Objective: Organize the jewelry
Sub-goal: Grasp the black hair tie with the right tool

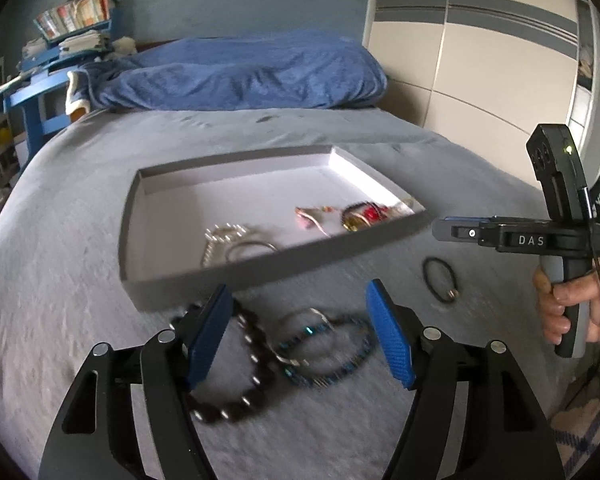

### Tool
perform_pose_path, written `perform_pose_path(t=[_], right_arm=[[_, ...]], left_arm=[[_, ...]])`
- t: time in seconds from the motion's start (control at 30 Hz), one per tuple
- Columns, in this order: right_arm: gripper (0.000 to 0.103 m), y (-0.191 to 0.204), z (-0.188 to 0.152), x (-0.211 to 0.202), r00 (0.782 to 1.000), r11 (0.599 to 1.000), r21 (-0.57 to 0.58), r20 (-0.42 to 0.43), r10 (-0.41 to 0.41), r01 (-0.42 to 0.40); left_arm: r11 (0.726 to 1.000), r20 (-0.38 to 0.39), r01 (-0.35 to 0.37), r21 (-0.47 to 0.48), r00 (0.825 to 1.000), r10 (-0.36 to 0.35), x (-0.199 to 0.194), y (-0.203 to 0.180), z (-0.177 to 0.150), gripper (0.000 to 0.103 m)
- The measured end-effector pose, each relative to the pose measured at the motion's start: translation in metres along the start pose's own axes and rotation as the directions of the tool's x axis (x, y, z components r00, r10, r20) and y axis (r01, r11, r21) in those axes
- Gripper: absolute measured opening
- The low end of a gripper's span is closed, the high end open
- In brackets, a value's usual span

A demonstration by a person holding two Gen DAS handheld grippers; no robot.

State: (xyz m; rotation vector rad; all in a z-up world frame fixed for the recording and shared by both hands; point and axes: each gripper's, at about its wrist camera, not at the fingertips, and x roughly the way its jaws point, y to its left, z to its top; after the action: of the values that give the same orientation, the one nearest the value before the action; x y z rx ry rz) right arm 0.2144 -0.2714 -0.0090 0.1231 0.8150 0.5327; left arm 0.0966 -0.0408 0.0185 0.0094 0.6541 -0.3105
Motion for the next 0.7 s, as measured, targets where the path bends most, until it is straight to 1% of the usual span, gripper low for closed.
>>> perform_pose_path(t=[0.1,0.13,0.2,0.3,0.4,0.47,0.57,0.6,0.63,0.67,0.7], right_arm=[[0.050,0.003,-0.014,-0.001,1.000,1.000,-0.006,-0.019,-0.003,0.003],[0.051,0.005,-0.020,0.000,1.000,1.000,-0.014,-0.030,-0.009,0.008],[0.051,0.010,-0.028,0.002,0.999,1.000,-0.021,-0.043,-0.017,0.016],[0.052,0.012,-0.034,0.006,0.998,0.999,-0.023,-0.055,-0.038,0.036],[0.057,0.016,-0.034,0.012,0.995,0.998,-0.036,-0.075,-0.062,0.059],[0.060,0.018,-0.034,0.017,0.994,0.996,-0.052,-0.085,-0.075,0.071],[0.061,0.022,-0.034,0.023,0.990,0.992,-0.078,-0.094,-0.109,0.102],[0.059,0.024,-0.034,0.025,0.988,0.990,-0.089,-0.093,-0.120,0.112],[0.048,0.025,-0.034,0.025,0.987,0.988,-0.097,-0.090,-0.132,0.123],[0.043,0.025,-0.035,0.024,0.987,0.988,-0.095,-0.088,-0.131,0.123],[0.034,0.023,-0.035,0.024,0.988,0.989,-0.089,-0.085,-0.127,0.119]], left_arm=[[1.000,0.001,-0.008,0.022,1.000,0.008,-0.002,-0.008,-0.007,0.070],[1.000,0.008,-0.015,0.026,1.000,0.014,-0.004,-0.009,-0.008,0.070],[0.999,0.021,-0.026,0.028,0.999,0.025,-0.007,-0.011,-0.009,0.070],[0.999,0.022,-0.032,0.017,0.999,0.031,-0.009,-0.011,-0.011,0.070],[1.000,0.031,-0.024,0.016,0.999,0.023,-0.011,-0.011,-0.012,0.070],[0.999,0.023,-0.021,0.033,1.000,0.020,-0.009,-0.014,-0.012,0.070],[0.997,0.005,-0.025,0.075,1.000,0.024,-0.006,-0.022,-0.013,0.070],[0.995,-0.001,-0.026,0.095,1.000,0.026,-0.004,-0.026,-0.013,0.070],[0.994,-0.004,-0.024,0.111,1.000,0.025,-0.004,-0.029,-0.014,0.070],[0.992,-0.007,-0.024,0.122,1.000,0.025,-0.003,-0.032,-0.014,0.070],[0.990,-0.012,-0.022,0.138,1.000,0.024,-0.002,-0.035,-0.015,0.070]])
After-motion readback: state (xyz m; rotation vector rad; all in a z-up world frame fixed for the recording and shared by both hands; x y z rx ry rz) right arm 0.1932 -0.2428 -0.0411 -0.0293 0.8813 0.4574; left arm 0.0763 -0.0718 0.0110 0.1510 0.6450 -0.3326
